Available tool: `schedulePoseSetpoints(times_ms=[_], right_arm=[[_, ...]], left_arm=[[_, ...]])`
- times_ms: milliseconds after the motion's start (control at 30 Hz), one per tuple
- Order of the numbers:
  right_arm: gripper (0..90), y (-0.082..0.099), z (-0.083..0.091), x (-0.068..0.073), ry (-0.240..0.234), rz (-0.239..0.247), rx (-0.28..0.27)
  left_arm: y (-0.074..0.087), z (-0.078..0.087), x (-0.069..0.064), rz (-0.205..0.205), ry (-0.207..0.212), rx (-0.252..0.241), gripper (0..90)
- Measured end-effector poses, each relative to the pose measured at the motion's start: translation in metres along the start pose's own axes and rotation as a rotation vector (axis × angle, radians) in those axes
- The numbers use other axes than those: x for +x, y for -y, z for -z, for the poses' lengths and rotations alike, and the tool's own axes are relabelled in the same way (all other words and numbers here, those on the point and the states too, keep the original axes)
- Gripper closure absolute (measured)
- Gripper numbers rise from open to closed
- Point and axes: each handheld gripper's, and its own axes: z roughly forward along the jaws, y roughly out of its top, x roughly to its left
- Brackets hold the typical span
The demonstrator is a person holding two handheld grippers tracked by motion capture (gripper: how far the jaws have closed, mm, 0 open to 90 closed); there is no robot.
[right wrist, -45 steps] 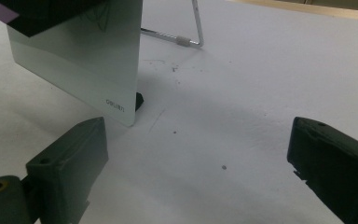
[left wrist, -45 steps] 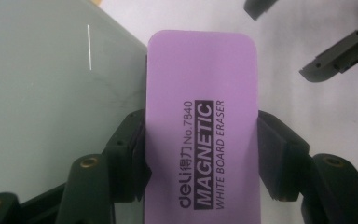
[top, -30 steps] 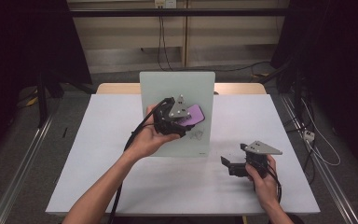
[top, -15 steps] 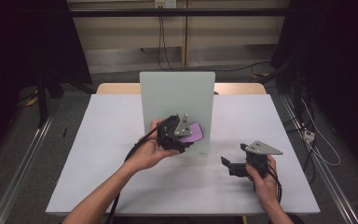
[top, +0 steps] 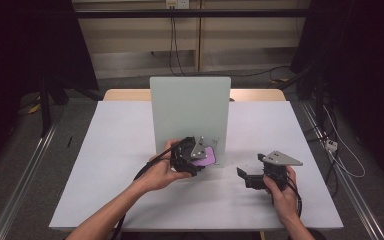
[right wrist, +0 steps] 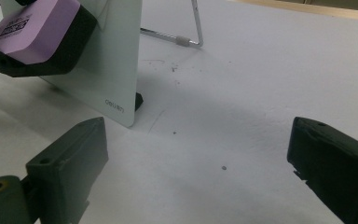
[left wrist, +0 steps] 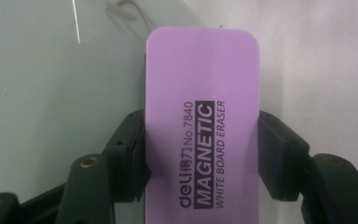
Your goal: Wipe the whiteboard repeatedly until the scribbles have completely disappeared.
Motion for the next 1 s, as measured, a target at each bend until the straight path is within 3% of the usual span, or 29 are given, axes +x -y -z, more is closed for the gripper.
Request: schedulePoseSetpoints(times_ms=[367,567,700,1000], right_arm=[[5.1,0.0,0.0,0.0,0.002,0.0,0.0],[5.1,0.0,0.0,0.0,-0.001,0.001,-0.001],[5.1,0.0,0.0,-0.001,0.0,0.001,-0.001],[5.1,0.0,0.001,0.0,0.001,0.005,-0.001]], left_arm=[[-0.029,0.013,0.018,0.026,-0.03,-0.076,41.2],[-0.039,0.026,0.032,0.064,-0.06,-0.148,41.2],[-0.039,0.023,0.028,0.048,-0.062,-0.131,41.2],[-0.031,-0.008,0.003,0.0,0.007,-0.043,41.2]])
